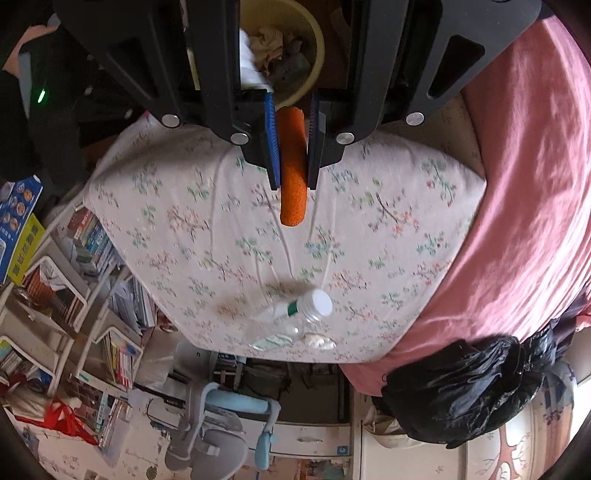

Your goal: Collect trash

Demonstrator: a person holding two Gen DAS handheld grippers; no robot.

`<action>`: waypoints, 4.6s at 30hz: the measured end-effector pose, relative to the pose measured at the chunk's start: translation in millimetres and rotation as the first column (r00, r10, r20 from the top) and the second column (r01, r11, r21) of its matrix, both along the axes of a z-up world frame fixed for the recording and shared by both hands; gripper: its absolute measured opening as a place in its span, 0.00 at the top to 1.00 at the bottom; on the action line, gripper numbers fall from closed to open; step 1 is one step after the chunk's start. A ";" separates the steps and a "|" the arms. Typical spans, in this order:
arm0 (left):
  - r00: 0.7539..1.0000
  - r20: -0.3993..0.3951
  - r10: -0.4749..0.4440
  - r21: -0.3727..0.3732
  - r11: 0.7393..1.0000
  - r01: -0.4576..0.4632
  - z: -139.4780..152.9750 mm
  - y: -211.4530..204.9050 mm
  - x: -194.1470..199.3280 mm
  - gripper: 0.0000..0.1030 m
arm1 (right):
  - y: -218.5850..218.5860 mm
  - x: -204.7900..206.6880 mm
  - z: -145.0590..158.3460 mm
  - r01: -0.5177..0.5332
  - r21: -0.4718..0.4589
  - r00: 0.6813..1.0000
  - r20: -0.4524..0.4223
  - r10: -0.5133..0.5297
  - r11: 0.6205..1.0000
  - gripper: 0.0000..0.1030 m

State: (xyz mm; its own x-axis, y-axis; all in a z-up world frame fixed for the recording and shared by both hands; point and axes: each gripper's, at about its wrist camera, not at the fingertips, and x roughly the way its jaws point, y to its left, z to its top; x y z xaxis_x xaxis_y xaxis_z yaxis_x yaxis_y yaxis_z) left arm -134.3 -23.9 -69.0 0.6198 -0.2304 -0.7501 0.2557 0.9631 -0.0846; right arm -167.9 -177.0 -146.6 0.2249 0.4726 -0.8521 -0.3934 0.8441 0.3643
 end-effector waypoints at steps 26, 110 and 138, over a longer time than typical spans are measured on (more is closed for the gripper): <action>0.996 -0.060 -0.061 0.192 0.979 0.072 -38.1 -40.5 -50.5 0.33 | -81.0 -7.2 58.7 0.423 0.109 0.828 0.358 -0.432 0.900 0.22; 0.983 0.143 0.111 0.118 0.985 -0.129 -0.7 -15.1 -45.2 0.10 | -57.5 -10.8 56.7 0.393 0.021 0.812 0.462 -0.358 0.919 0.13; 0.985 0.137 0.108 0.113 0.986 -0.124 0.2 -16.4 -44.2 0.10 | -55.8 -8.5 53.7 0.388 0.015 0.815 0.461 -0.351 0.922 0.11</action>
